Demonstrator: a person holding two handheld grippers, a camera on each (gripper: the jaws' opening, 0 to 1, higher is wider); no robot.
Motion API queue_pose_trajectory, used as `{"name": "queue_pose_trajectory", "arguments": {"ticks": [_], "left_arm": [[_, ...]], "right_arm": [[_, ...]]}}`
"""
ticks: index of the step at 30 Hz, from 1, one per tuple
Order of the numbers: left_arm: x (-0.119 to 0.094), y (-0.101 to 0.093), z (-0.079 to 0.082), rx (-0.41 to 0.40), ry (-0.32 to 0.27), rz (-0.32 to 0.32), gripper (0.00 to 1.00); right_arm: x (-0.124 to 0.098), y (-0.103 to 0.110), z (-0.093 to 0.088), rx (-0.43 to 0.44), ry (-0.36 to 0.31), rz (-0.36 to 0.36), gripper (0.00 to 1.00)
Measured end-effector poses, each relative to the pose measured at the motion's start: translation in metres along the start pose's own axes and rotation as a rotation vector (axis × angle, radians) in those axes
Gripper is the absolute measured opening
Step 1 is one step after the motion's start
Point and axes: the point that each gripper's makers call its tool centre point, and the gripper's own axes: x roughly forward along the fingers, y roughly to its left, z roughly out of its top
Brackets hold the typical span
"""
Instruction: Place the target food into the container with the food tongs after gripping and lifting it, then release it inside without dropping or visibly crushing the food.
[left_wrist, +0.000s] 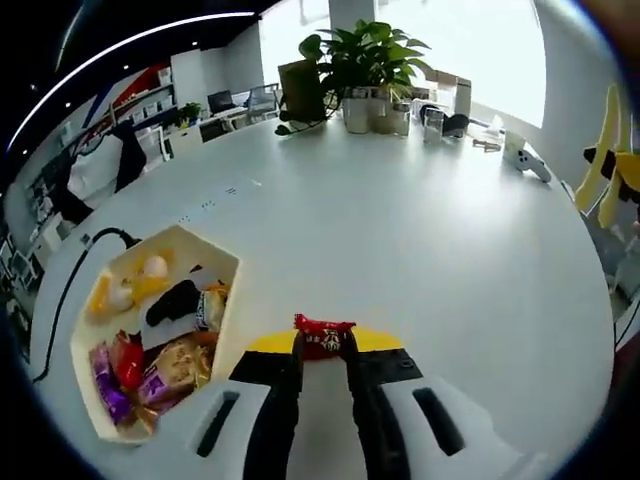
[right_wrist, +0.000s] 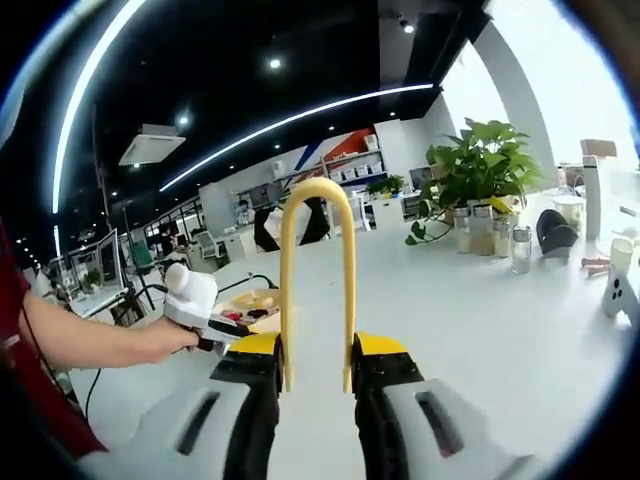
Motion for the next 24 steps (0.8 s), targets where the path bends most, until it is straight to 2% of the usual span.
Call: {"name": "queue_pose_trajectory", "arguments": {"ticks": [7,13,16,21,24], "left_arm": [[-0.011,-0.027,-0.007,0.097,0.031,-0.075,0.17],[-0.025,-0.044,-0.017,0.122,0.037,-0.106,0.17],[-0.037,-0.051,-0.026,0.167,0.056,-0.122,0.17],[-0.061,-0.065,-0.038,0.193,0.066,-0.151,0.17],[-0.077,-0.071,-0.050,0.273,0.099,-0.154,0.17]], "right_arm": [[0.000,0.004,0.001,0.001,-0.006,0.005,0.24],[0.000,0.013,0.003,-0.010,-0.010,0.023,0.24],[-0.001,0.016,0.002,-0.015,-0.007,0.032,0.24],[-0.003,0.023,0.000,-0.015,-0.006,0.048,0.24],[-0.002,0.030,-0.003,-0.019,-0.001,0.065,0.24]]}}
